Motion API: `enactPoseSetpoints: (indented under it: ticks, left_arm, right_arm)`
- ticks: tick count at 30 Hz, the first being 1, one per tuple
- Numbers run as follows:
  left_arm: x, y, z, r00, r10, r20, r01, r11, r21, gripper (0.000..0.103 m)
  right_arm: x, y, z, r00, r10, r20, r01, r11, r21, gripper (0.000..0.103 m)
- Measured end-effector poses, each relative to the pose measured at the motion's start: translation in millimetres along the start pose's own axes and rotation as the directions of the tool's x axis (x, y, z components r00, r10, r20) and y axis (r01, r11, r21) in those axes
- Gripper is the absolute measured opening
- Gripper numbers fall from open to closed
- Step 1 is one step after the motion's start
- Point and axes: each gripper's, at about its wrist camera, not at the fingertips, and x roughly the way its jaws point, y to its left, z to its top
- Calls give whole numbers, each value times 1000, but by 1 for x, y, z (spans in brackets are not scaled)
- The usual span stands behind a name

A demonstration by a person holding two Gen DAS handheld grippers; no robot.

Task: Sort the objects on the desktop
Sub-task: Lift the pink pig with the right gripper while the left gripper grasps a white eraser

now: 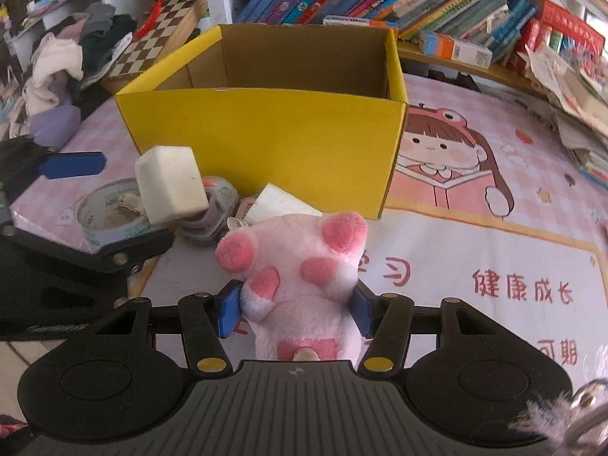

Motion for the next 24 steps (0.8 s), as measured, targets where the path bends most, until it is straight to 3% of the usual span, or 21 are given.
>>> enactPoseSetpoints:
  ticks: [6,10,17,24]
  left_arm:
    - [12,-9,10,1000,7,9,-8,998,60,82]
    - [18,-11,11,1000,6,-5,-5,997,78,71]
    - [18,-7,10,1000,-23,-6,23,999,44,49]
    - [-6,7,10,996,-83,29,84,995,-48,42]
  right_arm:
    - [-5,-6,-3,1000,-22,10,21,1000,18,55]
    - [-7,-11,-2,999,-30,15,30,999,31,55]
    - [-7,-16,1,1000,-26,8,26,999,43,55]
    - [-15,-20,7,1000,-22,17,22,999,46,55]
